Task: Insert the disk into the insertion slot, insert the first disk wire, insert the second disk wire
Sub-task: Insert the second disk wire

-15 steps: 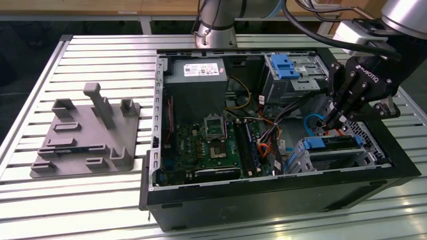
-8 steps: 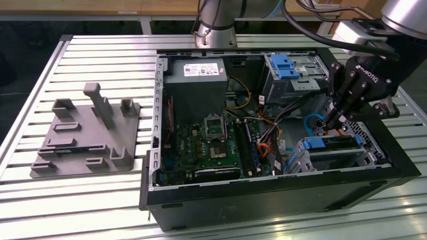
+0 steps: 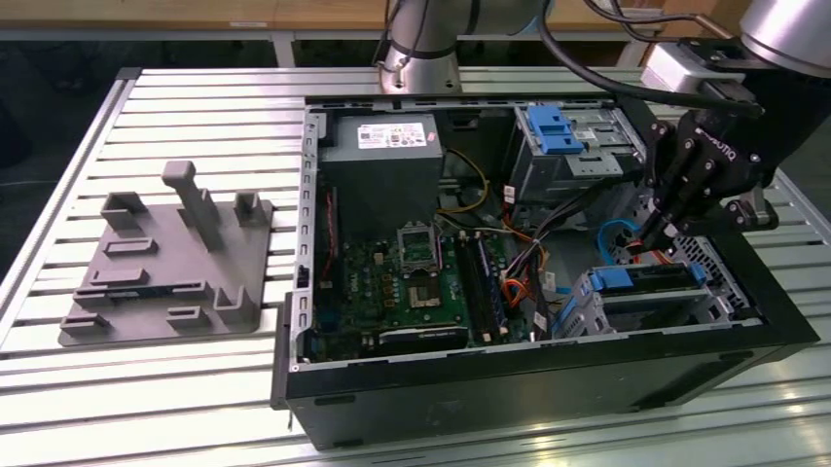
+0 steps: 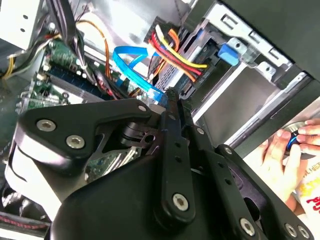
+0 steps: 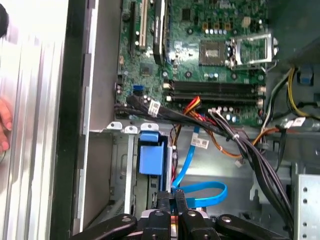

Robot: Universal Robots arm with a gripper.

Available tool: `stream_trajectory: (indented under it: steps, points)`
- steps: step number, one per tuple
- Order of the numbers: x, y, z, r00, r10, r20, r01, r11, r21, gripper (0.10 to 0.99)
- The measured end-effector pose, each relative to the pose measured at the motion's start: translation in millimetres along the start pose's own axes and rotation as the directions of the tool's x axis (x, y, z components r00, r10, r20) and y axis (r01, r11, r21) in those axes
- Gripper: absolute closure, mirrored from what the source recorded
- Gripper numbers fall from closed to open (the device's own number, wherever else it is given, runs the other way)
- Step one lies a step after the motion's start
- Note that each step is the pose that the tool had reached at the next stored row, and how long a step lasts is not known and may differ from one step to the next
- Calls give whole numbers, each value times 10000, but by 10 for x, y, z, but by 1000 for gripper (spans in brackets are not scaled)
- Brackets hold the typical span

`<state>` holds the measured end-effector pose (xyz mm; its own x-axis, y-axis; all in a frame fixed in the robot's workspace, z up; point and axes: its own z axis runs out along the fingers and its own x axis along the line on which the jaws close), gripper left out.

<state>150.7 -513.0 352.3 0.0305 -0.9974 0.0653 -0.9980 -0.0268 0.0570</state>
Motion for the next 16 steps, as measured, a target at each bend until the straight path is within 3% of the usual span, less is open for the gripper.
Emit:
stream_trajectory:
  steps: [3, 8, 14, 16]
  points:
    - [-2, -1, 0, 9996, 285, 14, -286, 9996, 82, 929]
    - [-2, 0, 8, 9955, 949, 52, -950, 9955, 69, 929]
    - [55, 0, 33, 9944, 1055, 86, -1056, 9944, 101, 929]
    - [68, 0, 36, 9942, 1065, 132, -1066, 9943, 95, 929]
